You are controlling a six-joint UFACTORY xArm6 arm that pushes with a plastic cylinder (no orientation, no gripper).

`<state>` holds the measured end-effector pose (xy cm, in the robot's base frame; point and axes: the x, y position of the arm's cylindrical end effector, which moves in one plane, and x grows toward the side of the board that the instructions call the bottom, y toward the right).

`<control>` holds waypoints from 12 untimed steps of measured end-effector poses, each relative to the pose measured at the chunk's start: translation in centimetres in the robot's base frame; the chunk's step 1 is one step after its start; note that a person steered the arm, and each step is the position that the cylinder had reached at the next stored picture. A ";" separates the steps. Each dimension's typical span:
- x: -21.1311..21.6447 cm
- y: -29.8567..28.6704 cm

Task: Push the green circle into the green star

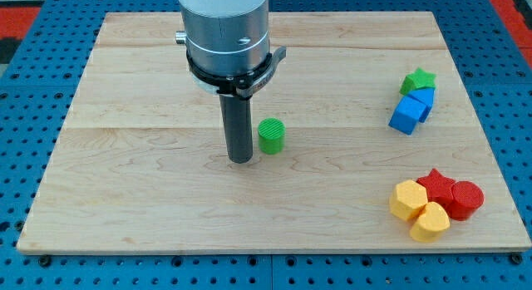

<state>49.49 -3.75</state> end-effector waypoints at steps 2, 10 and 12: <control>-2.2 5.0; -12.1 7.1; -25.9 3.6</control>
<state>23.61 -0.20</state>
